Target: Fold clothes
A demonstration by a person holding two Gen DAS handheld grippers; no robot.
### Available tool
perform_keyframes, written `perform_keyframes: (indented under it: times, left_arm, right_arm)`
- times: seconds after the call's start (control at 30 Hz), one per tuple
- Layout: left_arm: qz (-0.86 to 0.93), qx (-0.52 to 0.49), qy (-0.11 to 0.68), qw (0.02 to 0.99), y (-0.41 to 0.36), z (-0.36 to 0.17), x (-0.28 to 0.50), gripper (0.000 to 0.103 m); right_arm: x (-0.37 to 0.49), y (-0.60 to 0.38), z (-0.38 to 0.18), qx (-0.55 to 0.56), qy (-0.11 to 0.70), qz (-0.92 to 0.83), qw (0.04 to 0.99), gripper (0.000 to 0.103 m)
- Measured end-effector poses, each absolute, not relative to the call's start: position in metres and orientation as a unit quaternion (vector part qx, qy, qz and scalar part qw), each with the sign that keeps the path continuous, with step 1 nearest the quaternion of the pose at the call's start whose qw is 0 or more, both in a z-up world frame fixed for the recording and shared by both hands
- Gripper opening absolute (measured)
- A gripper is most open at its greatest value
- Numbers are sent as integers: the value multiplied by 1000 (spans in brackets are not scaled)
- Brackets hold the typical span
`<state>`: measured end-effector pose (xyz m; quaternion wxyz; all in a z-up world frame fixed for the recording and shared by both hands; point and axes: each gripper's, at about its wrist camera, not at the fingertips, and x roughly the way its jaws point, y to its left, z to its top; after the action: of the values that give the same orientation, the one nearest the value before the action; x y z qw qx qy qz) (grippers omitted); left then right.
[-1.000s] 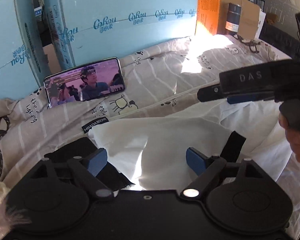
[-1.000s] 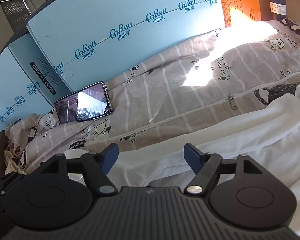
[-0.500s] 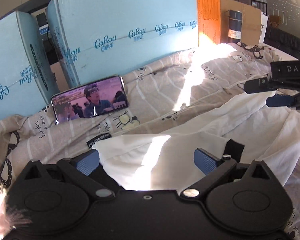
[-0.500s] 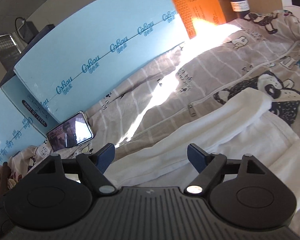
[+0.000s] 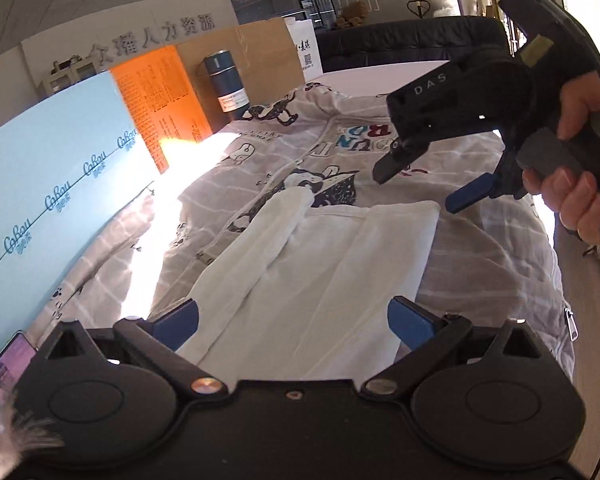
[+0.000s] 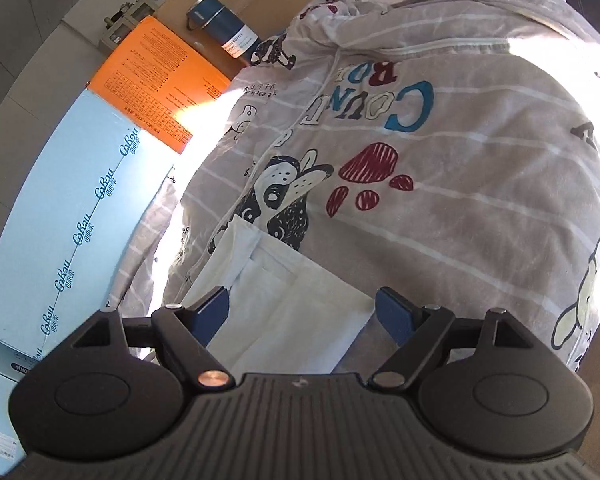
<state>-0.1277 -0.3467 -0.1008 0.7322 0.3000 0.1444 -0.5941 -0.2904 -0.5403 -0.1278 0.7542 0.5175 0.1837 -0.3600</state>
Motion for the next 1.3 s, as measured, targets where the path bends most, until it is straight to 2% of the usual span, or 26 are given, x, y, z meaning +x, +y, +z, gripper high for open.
perform_keyframes:
  times: [0.27, 0.43, 0.67, 0.73, 0.8, 0.9, 1.1, 1.2, 1.27, 1.3]
  left_arm:
    - [-624, 202, 244, 715, -423, -60, -50, 103]
    - [-640, 139, 331, 679, -457, -68, 7, 100]
    - [-637, 117, 410, 642, -501, -111, 41, 76]
    - [-639, 119, 431, 626, -510, -123, 49, 68]
    - [-645, 120, 447, 608, -515, -132, 53, 54]
    - [-657, 123, 459, 585, -521, -142, 54, 48]
    - [-683, 114, 462, 554, -534, -147, 52, 45]
    - [-703, 132, 451, 534, -540, -147, 42, 41]
    - [-710, 139, 446, 526, -541, -148, 40, 35]
    - [-712, 135, 449, 523, -540, -150, 42, 32]
  right_arm:
    - [-307, -536, -153, 602, 158, -323, 713, 79]
    - [-299, -538, -158, 612, 150, -307, 713, 79]
    - [-294, -531, -165, 634, 148, -283, 704, 76]
    - [-294, -531, -166, 635, 146, -282, 705, 76]
    - [-294, -534, -168, 643, 136, -281, 699, 75]
    - [-292, -535, -171, 644, 123, -284, 700, 72]
    - [-286, -536, -173, 639, 108, -296, 702, 65]
    - [-283, -537, -173, 632, 109, -305, 704, 53]
    - [-281, -537, -175, 629, 110, -311, 704, 38]
    - [-281, -538, -176, 629, 111, -314, 703, 34]
